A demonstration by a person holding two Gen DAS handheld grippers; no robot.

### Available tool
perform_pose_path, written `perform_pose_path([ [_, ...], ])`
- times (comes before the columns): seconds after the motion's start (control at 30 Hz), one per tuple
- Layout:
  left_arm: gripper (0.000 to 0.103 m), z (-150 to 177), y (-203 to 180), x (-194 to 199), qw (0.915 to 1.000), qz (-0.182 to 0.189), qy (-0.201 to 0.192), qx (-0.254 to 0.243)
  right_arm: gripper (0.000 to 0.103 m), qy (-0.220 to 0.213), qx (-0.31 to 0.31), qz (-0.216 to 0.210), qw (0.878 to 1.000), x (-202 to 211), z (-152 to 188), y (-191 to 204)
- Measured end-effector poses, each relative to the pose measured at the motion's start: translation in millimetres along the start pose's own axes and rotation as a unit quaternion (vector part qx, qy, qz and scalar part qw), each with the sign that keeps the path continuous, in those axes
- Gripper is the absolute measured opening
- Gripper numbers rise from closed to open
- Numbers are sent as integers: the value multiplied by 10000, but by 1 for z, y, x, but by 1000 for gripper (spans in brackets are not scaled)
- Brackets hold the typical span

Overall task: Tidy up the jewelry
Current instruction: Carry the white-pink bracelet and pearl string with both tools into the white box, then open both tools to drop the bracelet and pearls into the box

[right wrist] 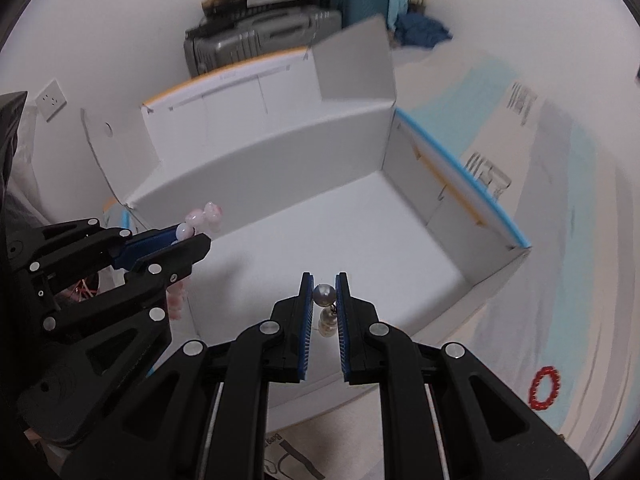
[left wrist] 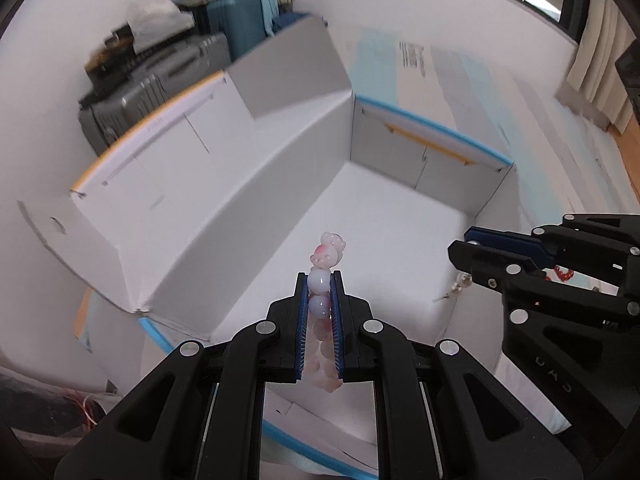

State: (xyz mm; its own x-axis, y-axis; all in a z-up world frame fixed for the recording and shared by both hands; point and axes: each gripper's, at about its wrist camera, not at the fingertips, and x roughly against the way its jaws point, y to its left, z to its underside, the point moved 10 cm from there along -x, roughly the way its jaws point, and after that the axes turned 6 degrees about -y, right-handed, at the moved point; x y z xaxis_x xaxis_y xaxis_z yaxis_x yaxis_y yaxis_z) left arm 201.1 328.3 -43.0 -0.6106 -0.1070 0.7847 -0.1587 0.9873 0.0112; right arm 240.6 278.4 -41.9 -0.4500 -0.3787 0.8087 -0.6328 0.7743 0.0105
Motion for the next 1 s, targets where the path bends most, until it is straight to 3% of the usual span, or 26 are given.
perform_pose_path([
  [0.4, 10, 33, 4, -63, 9929, 291, 1149, -10, 10, 875, 3, -51, 9962, -57, 17, -1],
  [0.53, 10, 45, 6, -79, 9887, 230, 1477, -64, 10, 1201, -8, -35, 9928, -71, 24, -5],
  [0.8, 10, 55, 7, -96, 9794, 55, 1996, -294, 10, 1786, -41, -31, 9839, -94, 39, -7],
  [1.0, 10, 60, 7, -100, 9756, 29, 2177, -287, 11, 1865, -89, -33, 9824, -102, 40, -8],
])
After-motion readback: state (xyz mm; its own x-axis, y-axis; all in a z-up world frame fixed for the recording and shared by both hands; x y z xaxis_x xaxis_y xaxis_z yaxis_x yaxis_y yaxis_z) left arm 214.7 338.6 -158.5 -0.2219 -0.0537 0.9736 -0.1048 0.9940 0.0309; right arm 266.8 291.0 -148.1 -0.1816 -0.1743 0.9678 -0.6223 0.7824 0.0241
